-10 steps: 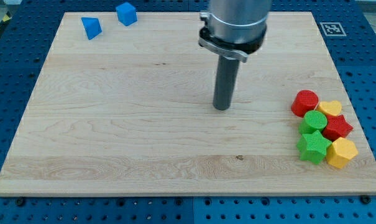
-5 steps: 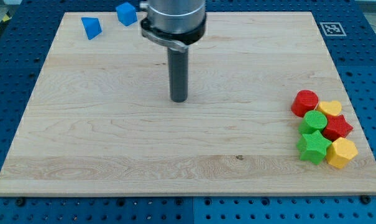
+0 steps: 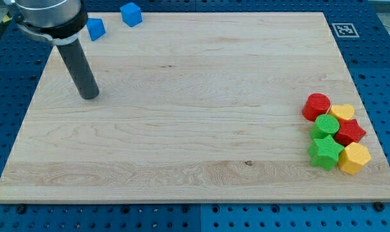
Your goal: Move the blue cube to the right side
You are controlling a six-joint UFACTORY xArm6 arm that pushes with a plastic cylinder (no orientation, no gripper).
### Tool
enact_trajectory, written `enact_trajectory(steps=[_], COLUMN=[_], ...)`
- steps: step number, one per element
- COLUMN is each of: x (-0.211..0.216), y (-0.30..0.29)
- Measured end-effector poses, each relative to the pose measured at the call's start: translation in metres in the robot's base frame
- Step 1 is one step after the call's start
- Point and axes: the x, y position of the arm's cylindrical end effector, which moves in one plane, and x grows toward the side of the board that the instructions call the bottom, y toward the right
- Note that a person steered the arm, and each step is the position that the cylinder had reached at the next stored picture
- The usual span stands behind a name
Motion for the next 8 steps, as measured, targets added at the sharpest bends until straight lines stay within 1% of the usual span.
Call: enact_trajectory(steps=[3,4,5,6,7,8], x=[-0.056,-0.065,-0.065,-0.11,-0.13,-0.17], y=[-0.104,-0.105,-0.105,-0.085,-0.073,-0.069])
